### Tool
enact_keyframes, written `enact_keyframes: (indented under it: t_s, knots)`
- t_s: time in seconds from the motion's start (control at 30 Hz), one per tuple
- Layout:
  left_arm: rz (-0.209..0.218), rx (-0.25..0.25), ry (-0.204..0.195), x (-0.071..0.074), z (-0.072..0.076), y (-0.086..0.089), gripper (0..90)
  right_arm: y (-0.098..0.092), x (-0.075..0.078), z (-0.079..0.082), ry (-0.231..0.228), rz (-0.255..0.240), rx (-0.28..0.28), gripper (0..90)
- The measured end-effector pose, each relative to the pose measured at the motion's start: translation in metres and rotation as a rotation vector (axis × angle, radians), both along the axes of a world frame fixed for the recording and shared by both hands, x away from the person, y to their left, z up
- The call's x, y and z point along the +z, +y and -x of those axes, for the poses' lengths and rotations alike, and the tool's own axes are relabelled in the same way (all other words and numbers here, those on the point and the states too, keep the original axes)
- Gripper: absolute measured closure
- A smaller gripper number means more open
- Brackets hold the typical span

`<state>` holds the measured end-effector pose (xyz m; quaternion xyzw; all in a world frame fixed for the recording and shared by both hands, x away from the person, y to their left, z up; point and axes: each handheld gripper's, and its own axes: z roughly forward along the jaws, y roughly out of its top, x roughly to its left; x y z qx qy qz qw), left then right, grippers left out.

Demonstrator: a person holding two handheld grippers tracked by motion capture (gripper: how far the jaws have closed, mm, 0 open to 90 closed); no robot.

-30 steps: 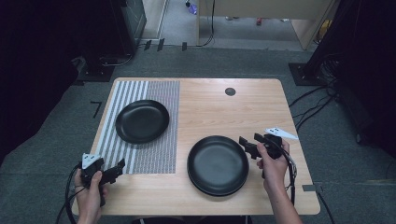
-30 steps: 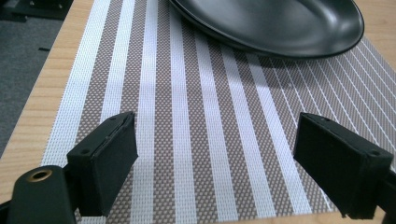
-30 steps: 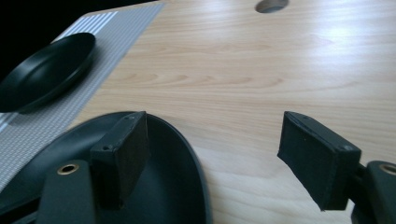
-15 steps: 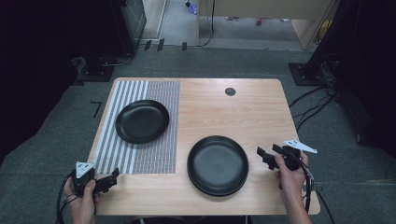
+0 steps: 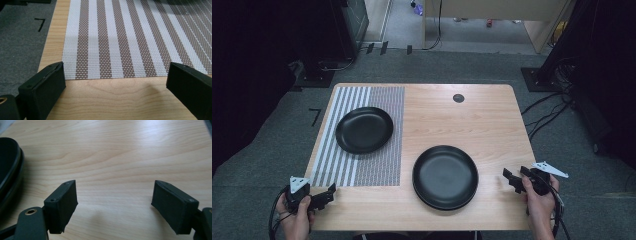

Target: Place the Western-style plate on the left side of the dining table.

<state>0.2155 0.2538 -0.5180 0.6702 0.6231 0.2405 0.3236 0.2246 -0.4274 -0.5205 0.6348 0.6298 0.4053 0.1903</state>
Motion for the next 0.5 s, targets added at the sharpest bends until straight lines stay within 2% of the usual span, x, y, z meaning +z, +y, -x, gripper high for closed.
enact_keyframes:
  t_s: [0.1, 0.17, 0.27, 0.33, 0.4, 0.43, 0.5]
  knots:
    - [-0.011, -0.005, 0.002, 0.000, 0.001, 0.000, 2.0, -0.004, -0.002, 0.005, 0.012, 0.058, -0.019, 20.0]
    - [-0.036, -0.012, 0.005, -0.001, 0.002, -0.002, 2.0, -0.006, -0.003, 0.008, 0.015, 0.109, -0.035, 20.4]
    - [-0.083, -0.026, 0.007, -0.002, 0.003, -0.006, 1.9, -0.005, -0.004, 0.010, 0.023, 0.147, -0.046, 20.3]
    - [-0.083, -0.027, 0.007, -0.002, 0.003, -0.006, 1.4, -0.002, -0.004, 0.010, 0.027, 0.185, -0.045, 20.1]
    - [-0.083, -0.026, 0.007, -0.003, 0.003, -0.006, 1.4, 0.005, -0.004, 0.009, 0.039, 0.247, -0.043, 19.1]
    - [-0.083, -0.026, 0.007, -0.003, 0.003, -0.006, 1.4, 0.007, -0.004, 0.009, 0.037, 0.262, -0.036, 19.1]
    - [-0.083, -0.026, 0.007, -0.003, 0.003, -0.006, 1.3, 0.007, -0.004, 0.009, 0.039, 0.255, -0.036, 18.6]
